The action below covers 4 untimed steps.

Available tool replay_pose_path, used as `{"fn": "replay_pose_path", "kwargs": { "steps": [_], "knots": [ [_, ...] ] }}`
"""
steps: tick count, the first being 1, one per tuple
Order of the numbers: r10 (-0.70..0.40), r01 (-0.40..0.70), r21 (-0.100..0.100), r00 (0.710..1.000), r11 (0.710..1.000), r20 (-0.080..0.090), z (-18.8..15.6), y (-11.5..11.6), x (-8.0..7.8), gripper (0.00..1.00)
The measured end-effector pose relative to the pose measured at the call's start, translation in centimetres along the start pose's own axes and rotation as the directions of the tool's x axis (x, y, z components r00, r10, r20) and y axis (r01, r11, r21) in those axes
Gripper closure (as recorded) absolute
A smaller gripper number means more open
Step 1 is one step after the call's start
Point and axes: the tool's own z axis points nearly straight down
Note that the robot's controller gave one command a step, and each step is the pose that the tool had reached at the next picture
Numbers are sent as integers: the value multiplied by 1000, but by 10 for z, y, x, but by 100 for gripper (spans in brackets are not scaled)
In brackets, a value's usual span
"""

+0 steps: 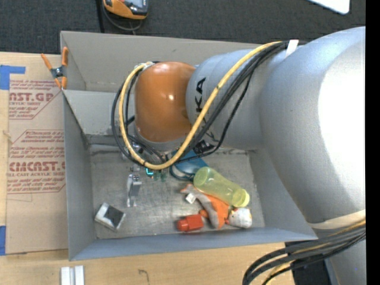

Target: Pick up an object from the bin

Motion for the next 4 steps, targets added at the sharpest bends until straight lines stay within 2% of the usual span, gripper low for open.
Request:
{"fn": "replay_pose_path", "kwargs": {
  "steps": [1,2,3,4],
  "knots": [
    [1,-1,-1,1000,1000,7,-4,-1,-2,0],
    [-116,116,0,993,993,16,17,8,12,0],
    [-396,396,2,918,918,6,52,15,40,0],
    [-267,267,0,964,964,7,57,42,45,100]
  ]
}}
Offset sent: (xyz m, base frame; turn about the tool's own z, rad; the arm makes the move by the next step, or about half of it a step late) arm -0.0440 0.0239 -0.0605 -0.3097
